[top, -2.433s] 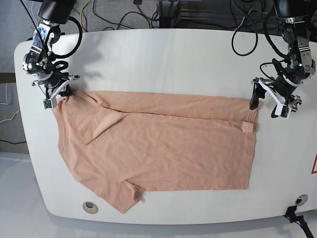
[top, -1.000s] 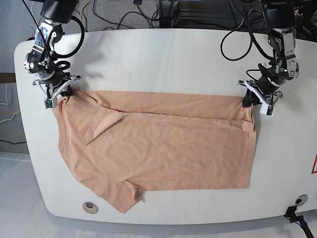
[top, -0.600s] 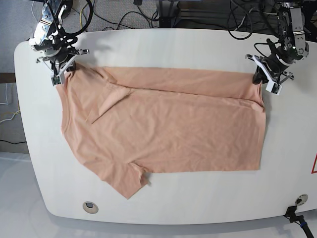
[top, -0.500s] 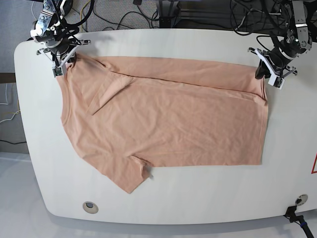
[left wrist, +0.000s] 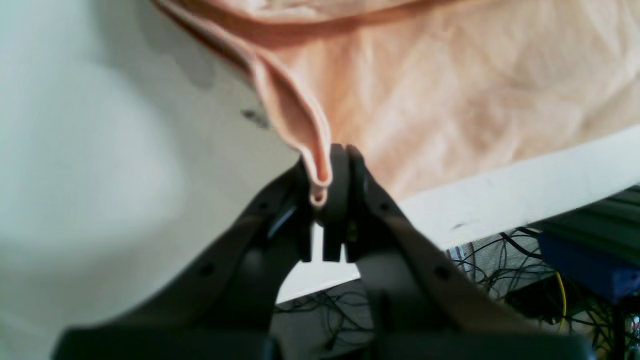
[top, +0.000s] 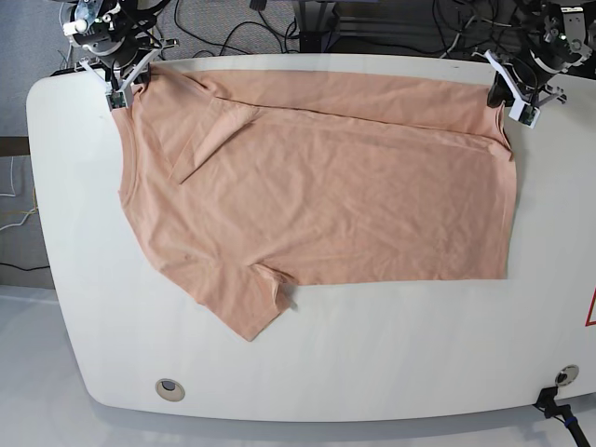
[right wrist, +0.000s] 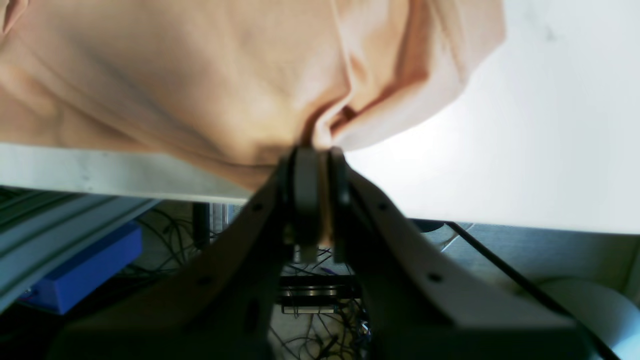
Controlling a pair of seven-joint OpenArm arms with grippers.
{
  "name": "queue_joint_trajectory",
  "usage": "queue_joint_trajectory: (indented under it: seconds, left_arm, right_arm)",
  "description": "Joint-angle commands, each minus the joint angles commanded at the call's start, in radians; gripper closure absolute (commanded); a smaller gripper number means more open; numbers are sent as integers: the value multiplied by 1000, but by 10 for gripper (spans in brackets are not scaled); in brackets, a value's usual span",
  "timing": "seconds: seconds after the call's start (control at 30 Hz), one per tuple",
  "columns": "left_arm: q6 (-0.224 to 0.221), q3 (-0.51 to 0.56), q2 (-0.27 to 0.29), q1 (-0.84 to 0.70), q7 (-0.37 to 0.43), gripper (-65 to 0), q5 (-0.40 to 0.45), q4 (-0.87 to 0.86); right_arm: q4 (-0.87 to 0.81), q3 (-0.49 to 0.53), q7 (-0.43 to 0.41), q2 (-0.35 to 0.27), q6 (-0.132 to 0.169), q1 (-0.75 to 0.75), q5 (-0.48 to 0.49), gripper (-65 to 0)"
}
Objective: Fold the T-shirt properly
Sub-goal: 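Grasp the folded edge with both grippers and drag the shirt back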
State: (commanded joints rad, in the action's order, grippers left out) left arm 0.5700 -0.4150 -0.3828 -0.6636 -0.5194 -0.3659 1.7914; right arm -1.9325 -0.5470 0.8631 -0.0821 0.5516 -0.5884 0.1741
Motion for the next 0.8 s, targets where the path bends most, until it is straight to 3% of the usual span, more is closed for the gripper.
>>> queue_joint_trajectory:
  seconds: [0.37,0.47,0.57,0.63,0.8]
  left_arm:
    - [0,2,-5,0,-2,0,6,-3]
    - [0,2,-6,6,-74,-5,6,-3]
    - [0,-2,-6,17,-98,-234,44,2]
    - [0,-2,-6,23,-98,-321,83,2]
    - [0,-40,-6,52,-100,-330,118,44]
  right_arm:
    - [0,5,0,-3,0,5,0,-6]
    - [-2,5,0,-5,0,5,0,-141]
    - [-2,3,0,-5,0,5,0,-210]
    - [-14,3,0,-5,0,5,0,-210]
    - [-43,2,0,-6,0,5,0,-211]
